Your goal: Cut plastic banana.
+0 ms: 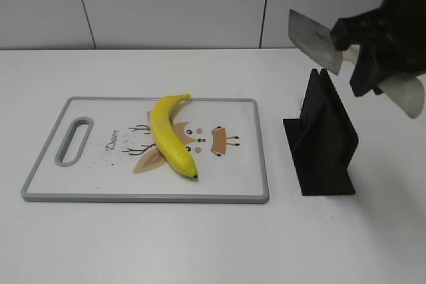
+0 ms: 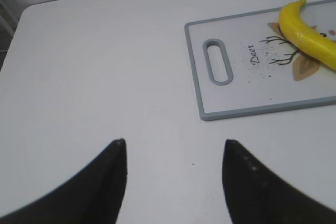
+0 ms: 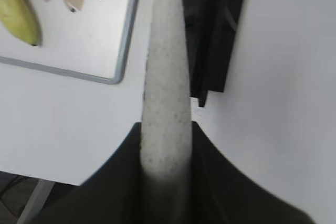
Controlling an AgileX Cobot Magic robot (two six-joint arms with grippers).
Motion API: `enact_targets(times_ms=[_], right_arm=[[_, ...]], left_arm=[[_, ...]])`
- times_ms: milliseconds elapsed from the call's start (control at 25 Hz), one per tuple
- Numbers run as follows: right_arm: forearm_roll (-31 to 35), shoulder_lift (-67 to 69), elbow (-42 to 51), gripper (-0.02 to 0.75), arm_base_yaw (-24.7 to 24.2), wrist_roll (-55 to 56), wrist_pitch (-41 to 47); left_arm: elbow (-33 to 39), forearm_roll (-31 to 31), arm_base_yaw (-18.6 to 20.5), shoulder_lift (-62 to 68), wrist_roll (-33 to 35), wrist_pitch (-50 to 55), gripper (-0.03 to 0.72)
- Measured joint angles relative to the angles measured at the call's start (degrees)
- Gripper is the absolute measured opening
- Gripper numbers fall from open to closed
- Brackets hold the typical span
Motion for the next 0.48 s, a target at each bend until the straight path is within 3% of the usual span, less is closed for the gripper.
enact_targets(times_ms=[480], right_arm=[[-2.6, -3.6, 10.1, 0.182, 0.0, 8.5, -4.6]], left_arm=[[4.6, -0.1, 0.0, -7.8, -1.8, -1.3, 0.521]])
